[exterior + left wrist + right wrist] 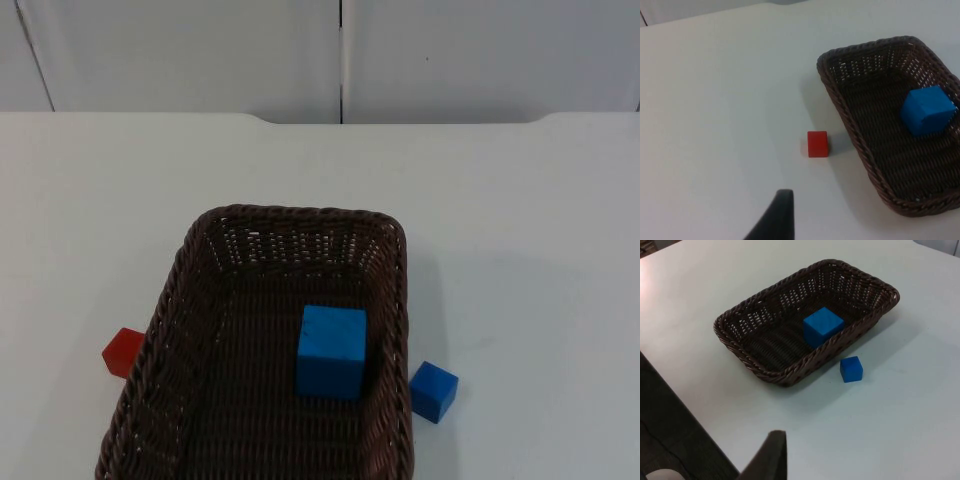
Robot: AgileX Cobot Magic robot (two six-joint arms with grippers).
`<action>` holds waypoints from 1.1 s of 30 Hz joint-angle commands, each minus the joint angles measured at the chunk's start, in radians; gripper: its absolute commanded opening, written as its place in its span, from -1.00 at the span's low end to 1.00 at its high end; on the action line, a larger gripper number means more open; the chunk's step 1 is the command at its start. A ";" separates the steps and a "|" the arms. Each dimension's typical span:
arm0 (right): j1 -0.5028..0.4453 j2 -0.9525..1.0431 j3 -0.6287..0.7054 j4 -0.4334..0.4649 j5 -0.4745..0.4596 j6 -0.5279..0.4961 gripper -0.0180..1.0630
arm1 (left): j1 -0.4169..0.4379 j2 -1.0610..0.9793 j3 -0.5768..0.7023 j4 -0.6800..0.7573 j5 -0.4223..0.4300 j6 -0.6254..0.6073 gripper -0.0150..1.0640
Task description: Pick up the basket with the left hand and place the largest block into the basket with the right hand.
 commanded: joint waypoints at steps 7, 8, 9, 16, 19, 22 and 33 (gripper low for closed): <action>-0.002 -0.004 0.006 0.001 -0.005 -0.008 0.99 | 0.000 -0.032 0.004 -0.008 -0.003 0.000 0.98; -0.002 -0.004 0.006 0.001 -0.005 -0.008 0.99 | 0.000 -0.032 0.004 -0.008 -0.003 0.000 0.98; -0.002 -0.004 0.006 0.001 -0.005 -0.008 0.99 | 0.000 -0.032 0.004 -0.008 -0.003 0.000 0.98; -0.002 -0.004 0.006 0.001 -0.005 -0.008 0.99 | 0.000 -0.032 0.002 -0.006 -0.005 0.000 0.98; -0.002 -0.004 0.006 0.001 -0.007 -0.008 0.99 | 0.000 -0.032 0.002 -0.006 -0.005 0.000 0.98; -0.004 -0.004 0.006 0.001 -0.007 -0.008 0.99 | 0.000 -0.032 0.002 -0.006 -0.005 0.000 0.98; -0.004 -0.004 0.006 0.001 -0.007 -0.008 0.99 | 0.114 -0.032 0.002 -0.002 -0.005 0.000 0.98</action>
